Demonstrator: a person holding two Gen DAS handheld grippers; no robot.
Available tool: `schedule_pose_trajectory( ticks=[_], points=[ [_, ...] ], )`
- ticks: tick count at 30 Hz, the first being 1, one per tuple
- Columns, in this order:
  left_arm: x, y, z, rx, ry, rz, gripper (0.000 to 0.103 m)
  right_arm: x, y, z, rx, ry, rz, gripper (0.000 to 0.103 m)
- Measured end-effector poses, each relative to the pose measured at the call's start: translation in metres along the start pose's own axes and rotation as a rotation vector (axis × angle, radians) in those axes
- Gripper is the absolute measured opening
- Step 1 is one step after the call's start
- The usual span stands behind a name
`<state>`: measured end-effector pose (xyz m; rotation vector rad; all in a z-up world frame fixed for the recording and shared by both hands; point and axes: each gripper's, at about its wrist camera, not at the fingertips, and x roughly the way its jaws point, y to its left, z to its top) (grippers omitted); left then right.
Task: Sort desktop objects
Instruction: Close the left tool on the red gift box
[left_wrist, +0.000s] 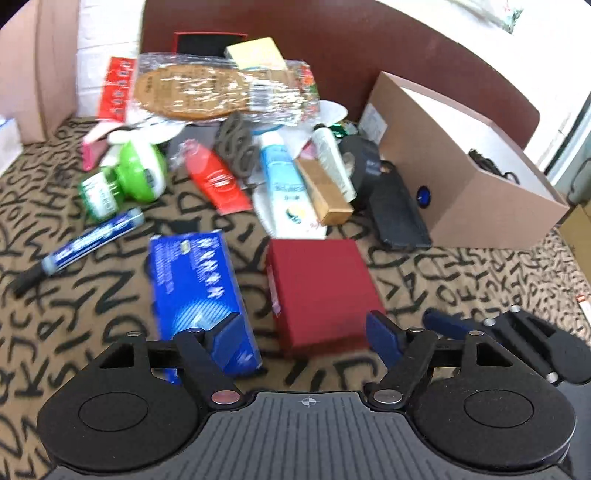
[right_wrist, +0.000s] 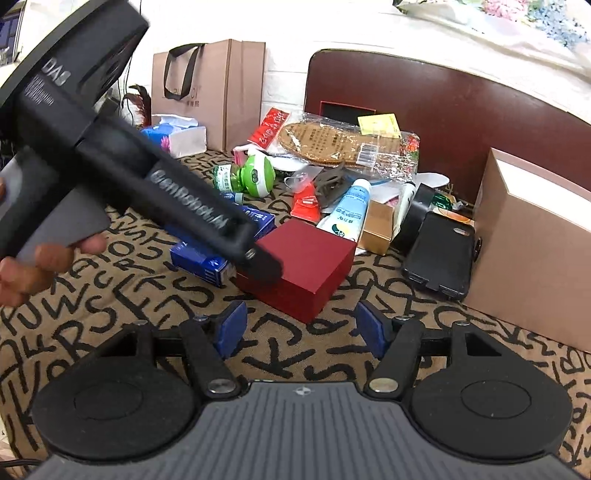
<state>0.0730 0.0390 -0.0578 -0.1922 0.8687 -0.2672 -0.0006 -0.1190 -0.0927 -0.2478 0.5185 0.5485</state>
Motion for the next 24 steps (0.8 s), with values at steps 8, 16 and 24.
schedule_pose_trajectory(
  ticks=[8, 16, 24],
  points=[
    [0.029, -0.008, 0.015, 0.018, 0.056, -0.050, 0.086, 0.019, -0.006, 0.008, 0.004, 0.007, 0.008, 0.070],
    [0.040, -0.001, 0.022, 0.015, 0.112, -0.088, 0.080, 0.034, -0.007, 0.012, -0.006, 0.023, 0.030, 0.070],
    [0.048, -0.006, 0.026, 0.038, 0.123, -0.078, 0.089, 0.044, -0.009, 0.012, 0.007, 0.041, 0.052, 0.071]
  ],
)
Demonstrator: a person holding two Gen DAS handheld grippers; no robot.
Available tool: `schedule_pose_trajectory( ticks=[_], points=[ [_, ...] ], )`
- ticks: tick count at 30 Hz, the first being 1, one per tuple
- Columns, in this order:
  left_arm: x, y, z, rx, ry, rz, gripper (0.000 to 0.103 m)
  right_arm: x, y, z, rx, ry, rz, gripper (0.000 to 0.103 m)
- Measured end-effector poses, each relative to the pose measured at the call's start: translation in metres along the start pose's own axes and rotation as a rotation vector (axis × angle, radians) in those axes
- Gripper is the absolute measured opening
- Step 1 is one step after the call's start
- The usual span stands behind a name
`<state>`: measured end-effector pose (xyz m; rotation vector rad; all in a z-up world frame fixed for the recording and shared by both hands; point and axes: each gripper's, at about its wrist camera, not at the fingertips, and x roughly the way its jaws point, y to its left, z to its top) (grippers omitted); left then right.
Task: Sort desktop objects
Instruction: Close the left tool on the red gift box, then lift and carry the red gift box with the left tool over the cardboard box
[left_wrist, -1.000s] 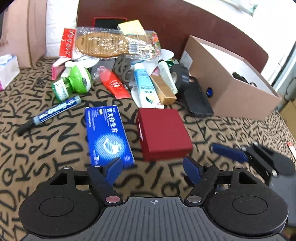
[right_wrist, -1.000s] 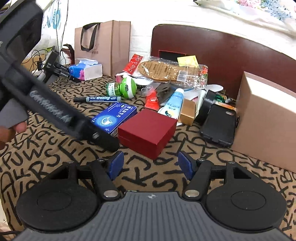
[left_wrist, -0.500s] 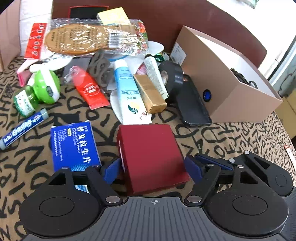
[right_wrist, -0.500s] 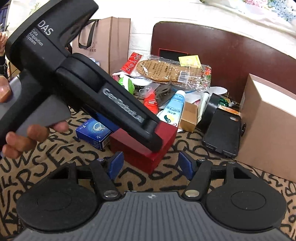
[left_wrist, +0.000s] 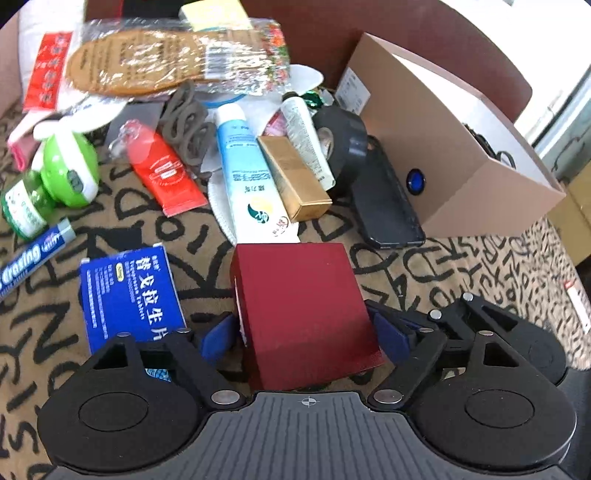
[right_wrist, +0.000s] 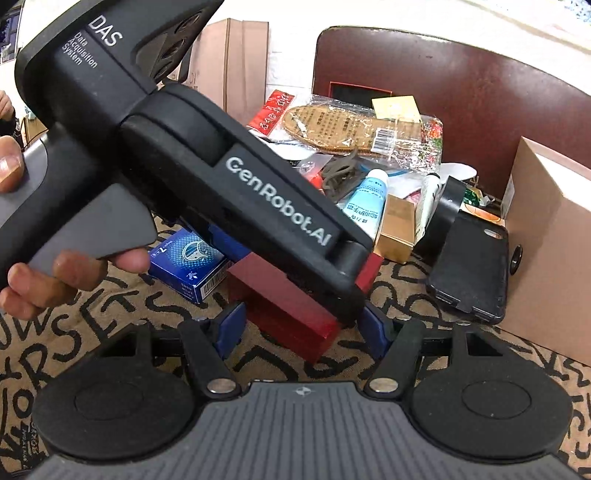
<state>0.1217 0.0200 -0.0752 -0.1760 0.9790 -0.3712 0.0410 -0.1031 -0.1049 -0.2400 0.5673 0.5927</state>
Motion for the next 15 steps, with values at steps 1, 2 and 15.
schedule_pose_trajectory(
  ticks=[1, 2, 15],
  points=[
    [0.001, -0.001, 0.000, 0.005, 0.000, 0.005, 0.089, 0.000, -0.001, 0.000, 0.006, -0.002, 0.000, 0.071],
    [0.002, -0.002, 0.000, 0.006, 0.003, 0.010, 0.089, -0.001, -0.001, 0.000, 0.009, -0.003, 0.000, 0.071],
    [-0.009, -0.030, -0.011, 0.052, 0.021, 0.064, 0.077, -0.015, -0.001, -0.005, 0.047, 0.010, 0.030, 0.065]
  ],
)
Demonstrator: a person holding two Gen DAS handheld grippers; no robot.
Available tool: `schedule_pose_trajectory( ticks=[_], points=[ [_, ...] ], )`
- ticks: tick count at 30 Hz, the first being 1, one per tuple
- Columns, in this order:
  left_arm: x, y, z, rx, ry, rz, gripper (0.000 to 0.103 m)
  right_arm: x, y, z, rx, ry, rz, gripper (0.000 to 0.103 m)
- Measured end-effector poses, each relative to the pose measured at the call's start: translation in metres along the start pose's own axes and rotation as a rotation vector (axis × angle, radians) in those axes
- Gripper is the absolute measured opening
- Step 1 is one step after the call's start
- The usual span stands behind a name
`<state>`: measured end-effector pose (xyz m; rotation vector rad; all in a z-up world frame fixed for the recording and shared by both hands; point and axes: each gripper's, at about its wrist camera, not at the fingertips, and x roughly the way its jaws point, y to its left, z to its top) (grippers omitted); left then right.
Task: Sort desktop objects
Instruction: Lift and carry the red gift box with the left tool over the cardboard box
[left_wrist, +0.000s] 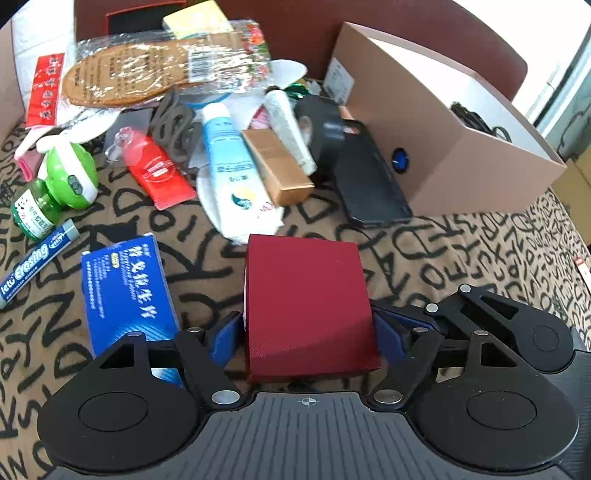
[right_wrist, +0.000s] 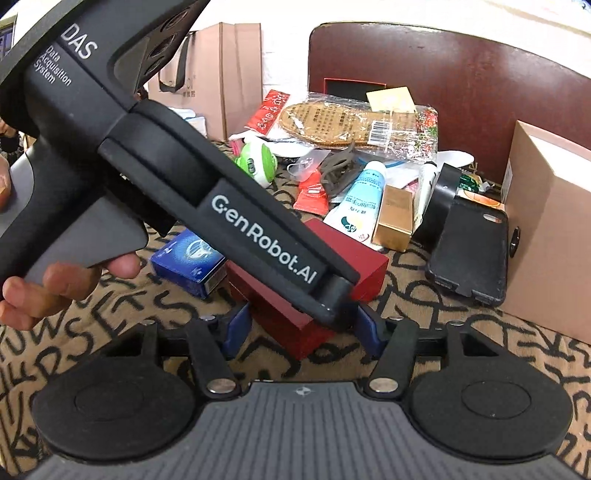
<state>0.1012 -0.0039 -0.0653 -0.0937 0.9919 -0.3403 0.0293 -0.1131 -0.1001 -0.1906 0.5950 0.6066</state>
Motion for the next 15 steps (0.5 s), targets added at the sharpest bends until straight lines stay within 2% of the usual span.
schedule_pose_trajectory(
  ticks=[4, 8, 15],
  points=[
    [-0.015, -0.023, -0.002, 0.033, -0.027, -0.013, 0.077, -0.019, -0.002, -0.004, 0.020, -0.007, -0.019, 0.065],
    [-0.039, -0.055, 0.001, 0.098, -0.091, -0.010, 0.077, -0.050, -0.003, -0.004, 0.007, -0.062, -0.061, 0.065],
    [-0.072, -0.111, 0.036, 0.205, -0.232, -0.039, 0.077, -0.104, -0.020, 0.016, -0.018, -0.195, -0.174, 0.065]
  ],
)
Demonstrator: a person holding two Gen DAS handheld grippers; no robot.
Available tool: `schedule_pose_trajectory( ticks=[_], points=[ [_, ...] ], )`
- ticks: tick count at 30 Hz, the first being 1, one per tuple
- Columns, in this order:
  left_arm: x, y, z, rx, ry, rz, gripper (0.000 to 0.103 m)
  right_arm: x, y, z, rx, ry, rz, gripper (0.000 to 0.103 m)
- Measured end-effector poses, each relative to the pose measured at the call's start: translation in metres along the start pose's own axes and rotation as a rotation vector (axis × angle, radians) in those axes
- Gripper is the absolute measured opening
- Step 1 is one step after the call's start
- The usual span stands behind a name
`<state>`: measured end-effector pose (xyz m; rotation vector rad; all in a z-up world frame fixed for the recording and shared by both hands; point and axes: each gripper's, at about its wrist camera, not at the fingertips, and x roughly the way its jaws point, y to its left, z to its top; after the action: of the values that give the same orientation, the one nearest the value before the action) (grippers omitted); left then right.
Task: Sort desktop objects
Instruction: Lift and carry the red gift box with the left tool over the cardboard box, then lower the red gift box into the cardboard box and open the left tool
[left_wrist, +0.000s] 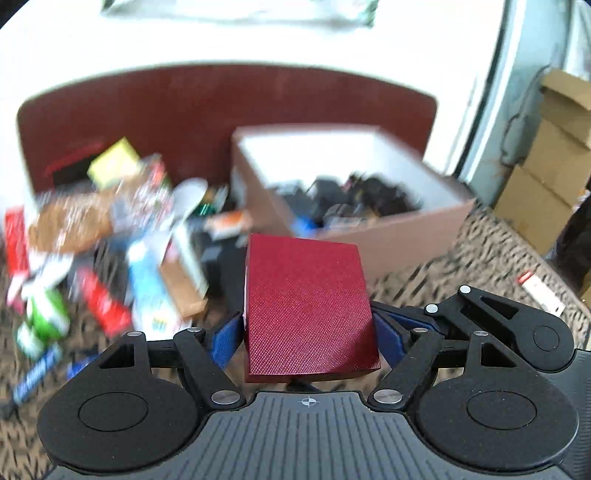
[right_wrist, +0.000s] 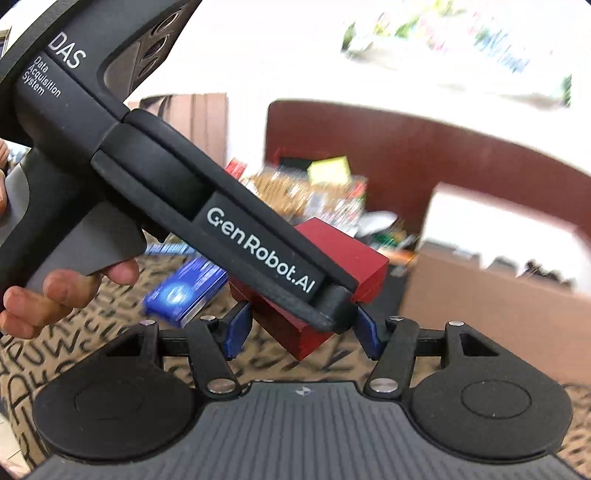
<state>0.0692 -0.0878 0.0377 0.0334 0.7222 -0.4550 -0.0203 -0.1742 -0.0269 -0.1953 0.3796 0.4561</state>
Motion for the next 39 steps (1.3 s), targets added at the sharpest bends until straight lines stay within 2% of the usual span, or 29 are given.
schedule_pose_trajectory(
  ticks=[4, 9, 14, 20, 27, 31, 35, 39],
  points=[
    [0.010, -0.020, 0.035, 0.044, -0.045, -0.029, 0.077, -0.010, -0.027, 0.020, -0.014, -0.049, -0.066, 0.065],
    [0.038, -0.042, 0.078, 0.076, -0.071, -0.072, 0.077, -0.008, -0.070, 0.038, -0.012, -0.066, -0.135, 0.065],
    [0.083, -0.055, 0.118, 0.058, -0.034, -0.132, 0.077, 0.006, -0.117, 0.046, -0.023, -0.052, -0.184, 0.065],
    [0.145, -0.068, 0.156, 0.043, 0.021, -0.171, 0.077, 0.031, -0.176, 0.048, -0.008, -0.002, -0.206, 0.065],
    [0.217, -0.074, 0.184, 0.011, 0.103, -0.194, 0.077, 0.067, -0.229, 0.045, -0.004, 0.096, -0.223, 0.065],
    [0.253, -0.076, 0.193, -0.013, 0.147, -0.206, 0.077, 0.088, -0.257, 0.041, 0.043, 0.149, -0.221, 0.065],
    [0.282, -0.083, 0.197, -0.022, 0.172, -0.184, 0.081, 0.107, -0.271, 0.038, 0.024, 0.204, -0.248, 0.065],
    [0.300, -0.085, 0.199, -0.034, 0.184, -0.176, 0.081, 0.117, -0.278, 0.040, -0.008, 0.212, -0.249, 0.065]
  ],
)
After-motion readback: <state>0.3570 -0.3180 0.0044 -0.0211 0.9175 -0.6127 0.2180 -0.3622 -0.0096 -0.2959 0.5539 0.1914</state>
